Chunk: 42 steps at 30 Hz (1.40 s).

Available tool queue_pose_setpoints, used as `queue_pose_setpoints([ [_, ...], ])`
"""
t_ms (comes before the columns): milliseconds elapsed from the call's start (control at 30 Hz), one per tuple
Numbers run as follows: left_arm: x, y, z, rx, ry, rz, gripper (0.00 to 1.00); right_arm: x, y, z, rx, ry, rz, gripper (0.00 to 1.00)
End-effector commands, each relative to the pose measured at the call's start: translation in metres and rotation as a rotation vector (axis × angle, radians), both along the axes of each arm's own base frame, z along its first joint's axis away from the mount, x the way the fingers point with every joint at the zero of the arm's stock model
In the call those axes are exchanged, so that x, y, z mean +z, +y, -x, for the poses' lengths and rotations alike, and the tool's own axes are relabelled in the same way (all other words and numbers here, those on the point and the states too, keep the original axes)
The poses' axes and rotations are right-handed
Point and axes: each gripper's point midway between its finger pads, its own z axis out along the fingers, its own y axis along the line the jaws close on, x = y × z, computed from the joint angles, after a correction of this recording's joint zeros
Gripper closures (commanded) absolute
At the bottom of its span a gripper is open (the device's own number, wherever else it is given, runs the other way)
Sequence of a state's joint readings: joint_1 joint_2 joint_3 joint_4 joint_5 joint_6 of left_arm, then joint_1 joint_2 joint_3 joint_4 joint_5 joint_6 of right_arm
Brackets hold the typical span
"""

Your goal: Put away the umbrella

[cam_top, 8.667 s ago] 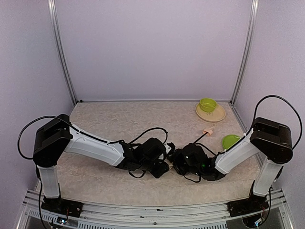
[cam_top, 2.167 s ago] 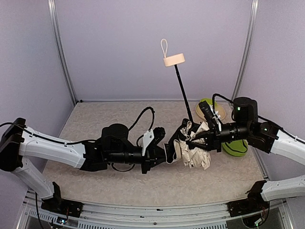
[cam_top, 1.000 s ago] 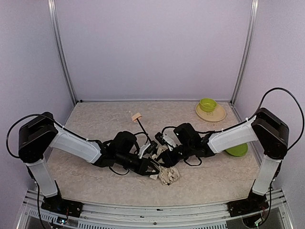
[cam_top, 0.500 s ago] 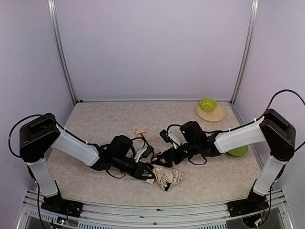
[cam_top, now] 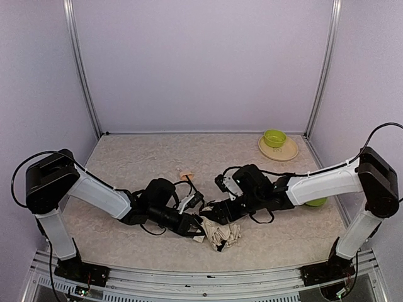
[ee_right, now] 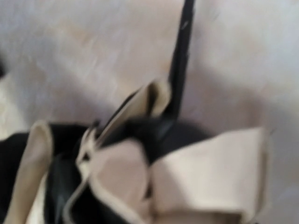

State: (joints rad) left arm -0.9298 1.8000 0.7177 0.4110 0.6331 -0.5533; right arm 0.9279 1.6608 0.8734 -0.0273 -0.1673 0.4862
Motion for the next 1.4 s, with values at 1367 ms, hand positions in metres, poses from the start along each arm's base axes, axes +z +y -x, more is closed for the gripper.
queue_pose_setpoints([
  [1367, 0.000, -0.011, 0.011, -0.052, 0.002, 0.033, 1.00, 0.012, 0.007, 0.116, -0.341, 0.143, 0.204, 0.00],
])
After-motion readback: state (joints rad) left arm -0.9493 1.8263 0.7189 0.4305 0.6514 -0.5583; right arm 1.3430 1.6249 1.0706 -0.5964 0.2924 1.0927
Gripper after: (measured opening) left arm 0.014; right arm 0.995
